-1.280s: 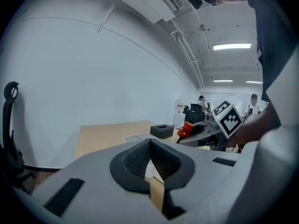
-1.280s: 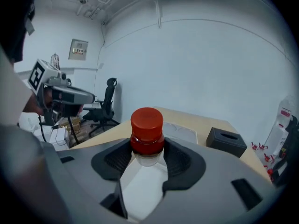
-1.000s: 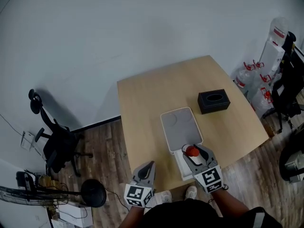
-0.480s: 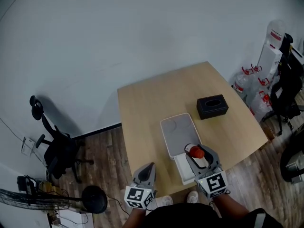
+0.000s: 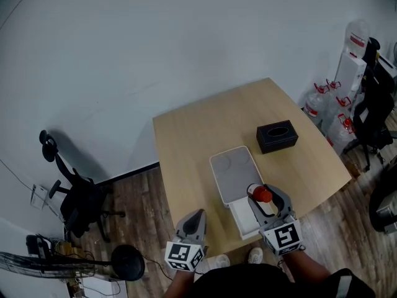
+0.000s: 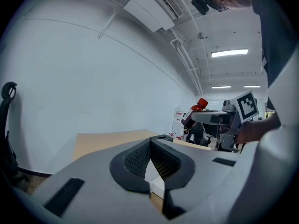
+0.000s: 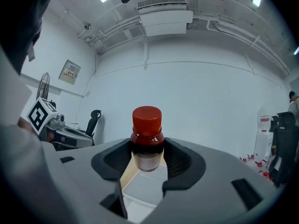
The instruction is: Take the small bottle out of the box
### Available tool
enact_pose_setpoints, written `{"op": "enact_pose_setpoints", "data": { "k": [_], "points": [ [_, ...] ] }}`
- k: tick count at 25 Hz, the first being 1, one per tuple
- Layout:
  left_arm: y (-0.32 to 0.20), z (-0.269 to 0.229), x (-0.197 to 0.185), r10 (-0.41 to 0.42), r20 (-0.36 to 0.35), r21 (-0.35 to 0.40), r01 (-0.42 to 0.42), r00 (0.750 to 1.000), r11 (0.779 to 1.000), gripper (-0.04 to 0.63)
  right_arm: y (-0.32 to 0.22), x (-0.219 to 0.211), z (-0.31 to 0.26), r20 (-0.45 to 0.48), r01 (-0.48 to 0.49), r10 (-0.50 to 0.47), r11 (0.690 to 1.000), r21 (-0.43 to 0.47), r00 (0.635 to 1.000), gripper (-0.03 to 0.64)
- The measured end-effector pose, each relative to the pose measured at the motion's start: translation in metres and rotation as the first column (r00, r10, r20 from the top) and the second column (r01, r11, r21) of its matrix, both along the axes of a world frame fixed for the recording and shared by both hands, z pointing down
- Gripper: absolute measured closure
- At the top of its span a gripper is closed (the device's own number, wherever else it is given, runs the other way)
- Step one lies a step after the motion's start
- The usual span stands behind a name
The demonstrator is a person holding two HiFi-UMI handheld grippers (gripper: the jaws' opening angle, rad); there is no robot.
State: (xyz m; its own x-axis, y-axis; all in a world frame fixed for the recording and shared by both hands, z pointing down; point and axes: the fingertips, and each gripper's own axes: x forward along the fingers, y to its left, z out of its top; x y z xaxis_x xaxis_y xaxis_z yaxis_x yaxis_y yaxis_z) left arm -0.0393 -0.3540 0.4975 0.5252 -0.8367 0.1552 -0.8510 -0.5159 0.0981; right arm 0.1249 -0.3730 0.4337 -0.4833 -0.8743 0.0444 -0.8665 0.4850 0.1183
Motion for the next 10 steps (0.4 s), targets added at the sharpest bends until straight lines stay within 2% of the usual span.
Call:
{"op": "enact_pose_setpoints", "data": {
  "k": [10],
  "points": [
    [0.0068,0.0019,0.0006,-0.006,-0.007,-0.007,0.006,1.000,1.000,0.583,0.0034,0.0084,0.0001,0.003,-0.005,0.005,1.000,0.028,1.000,0.388]
  ]
}}
